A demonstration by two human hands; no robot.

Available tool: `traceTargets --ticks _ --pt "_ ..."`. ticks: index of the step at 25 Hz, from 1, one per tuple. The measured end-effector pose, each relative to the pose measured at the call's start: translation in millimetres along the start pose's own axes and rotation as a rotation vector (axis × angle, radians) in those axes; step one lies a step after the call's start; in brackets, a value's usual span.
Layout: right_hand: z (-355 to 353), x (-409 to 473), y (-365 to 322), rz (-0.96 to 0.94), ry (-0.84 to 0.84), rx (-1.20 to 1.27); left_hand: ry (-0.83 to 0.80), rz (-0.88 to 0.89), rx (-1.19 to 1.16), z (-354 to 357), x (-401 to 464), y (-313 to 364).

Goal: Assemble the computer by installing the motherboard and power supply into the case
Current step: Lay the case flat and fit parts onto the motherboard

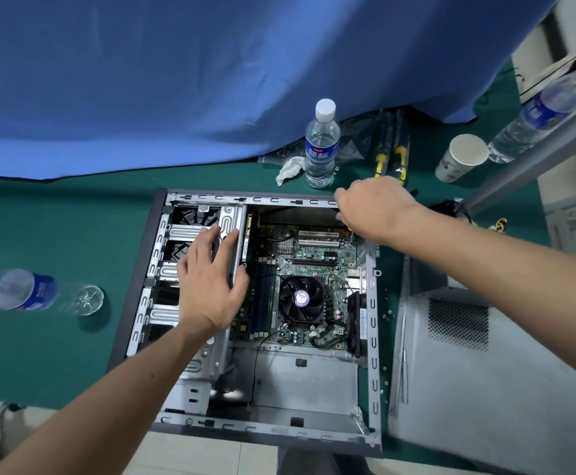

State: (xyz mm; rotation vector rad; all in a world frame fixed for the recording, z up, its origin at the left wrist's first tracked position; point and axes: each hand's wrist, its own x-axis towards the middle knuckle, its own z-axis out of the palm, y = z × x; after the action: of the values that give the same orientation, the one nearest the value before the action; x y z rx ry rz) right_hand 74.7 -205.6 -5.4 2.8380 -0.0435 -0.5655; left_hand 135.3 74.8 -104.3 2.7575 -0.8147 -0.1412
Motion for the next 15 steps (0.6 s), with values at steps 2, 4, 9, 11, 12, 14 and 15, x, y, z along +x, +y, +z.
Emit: traceTargets --ticks 2,4,9,11,12,14,15 --pt "0 -2 1 0.011 -0.071 0.079 0.003 0.004 0.000 0 0 0" --pt "1 -3 2 0.017 -0.128 0.164 0.001 0.007 0.001 0 1 1" --pt "-4 0 6 -0.013 -0.090 0.181 0.006 0.006 0.005 1 1 0" --pt "-2 0 7 -0.006 -0.051 0.162 0.004 0.004 0.007 1 1 0" --pt "0 -1 6 0.003 -0.028 0.162 0.003 0.004 0.005 2 1 0" --pt "4 -3 4 0.049 0.013 0.173 0.000 0.005 0.001 1 1 1" --pt "6 -4 3 0.074 0.023 0.169 -0.003 0.006 0.000 1 1 2"
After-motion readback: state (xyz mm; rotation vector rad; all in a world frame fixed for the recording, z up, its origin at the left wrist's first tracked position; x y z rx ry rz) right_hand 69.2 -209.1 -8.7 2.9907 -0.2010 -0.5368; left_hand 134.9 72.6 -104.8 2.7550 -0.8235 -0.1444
